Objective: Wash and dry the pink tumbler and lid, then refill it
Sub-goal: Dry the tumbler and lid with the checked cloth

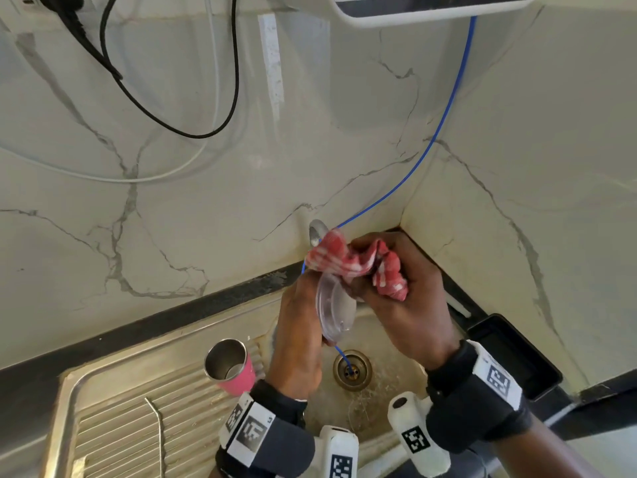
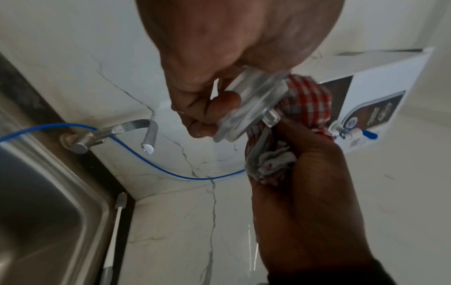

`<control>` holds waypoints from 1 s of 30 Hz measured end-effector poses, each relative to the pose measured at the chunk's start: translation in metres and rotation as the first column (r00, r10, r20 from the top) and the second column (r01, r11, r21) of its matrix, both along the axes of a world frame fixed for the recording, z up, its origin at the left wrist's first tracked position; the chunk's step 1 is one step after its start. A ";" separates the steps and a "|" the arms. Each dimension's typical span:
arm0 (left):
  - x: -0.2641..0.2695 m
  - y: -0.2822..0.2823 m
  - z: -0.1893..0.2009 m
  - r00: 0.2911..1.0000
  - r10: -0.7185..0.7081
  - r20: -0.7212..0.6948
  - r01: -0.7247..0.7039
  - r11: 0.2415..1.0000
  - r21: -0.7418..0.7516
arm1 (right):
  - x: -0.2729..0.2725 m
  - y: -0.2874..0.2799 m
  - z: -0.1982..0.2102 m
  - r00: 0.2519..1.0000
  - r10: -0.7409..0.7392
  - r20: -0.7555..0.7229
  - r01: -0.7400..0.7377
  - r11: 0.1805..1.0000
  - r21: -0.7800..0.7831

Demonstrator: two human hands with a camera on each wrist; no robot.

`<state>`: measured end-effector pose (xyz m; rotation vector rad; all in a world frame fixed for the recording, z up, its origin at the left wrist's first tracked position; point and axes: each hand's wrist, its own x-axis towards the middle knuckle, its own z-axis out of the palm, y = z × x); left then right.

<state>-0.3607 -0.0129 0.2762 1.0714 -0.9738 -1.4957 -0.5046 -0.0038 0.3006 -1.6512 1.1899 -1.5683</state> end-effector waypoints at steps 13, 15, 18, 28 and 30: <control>-0.001 0.002 0.003 0.985 0.056 -0.165 -0.046 0.997 0.064 | 0.002 0.008 -0.013 0.964 -0.030 -0.265 -0.028 0.977 -0.213; -0.001 -0.001 0.005 0.983 0.054 -0.176 -0.042 0.997 0.070 | 0.004 0.004 -0.014 0.972 -0.076 -0.222 0.032 0.980 -0.196; 0.004 -0.007 0.008 0.966 0.109 -0.235 -0.086 0.991 0.106 | 0.006 0.012 -0.020 0.980 -0.019 -0.196 -0.010 0.990 -0.143; 0.012 -0.007 0.006 0.929 0.178 -0.323 -0.182 0.983 0.019 | 0.006 0.014 -0.030 0.994 0.003 -0.113 -0.006 1.000 -0.026; 0.010 -0.002 0.012 0.932 0.153 -0.329 -0.167 0.986 -0.015 | 0.008 0.010 -0.027 0.998 -0.059 -0.035 0.059 0.998 0.015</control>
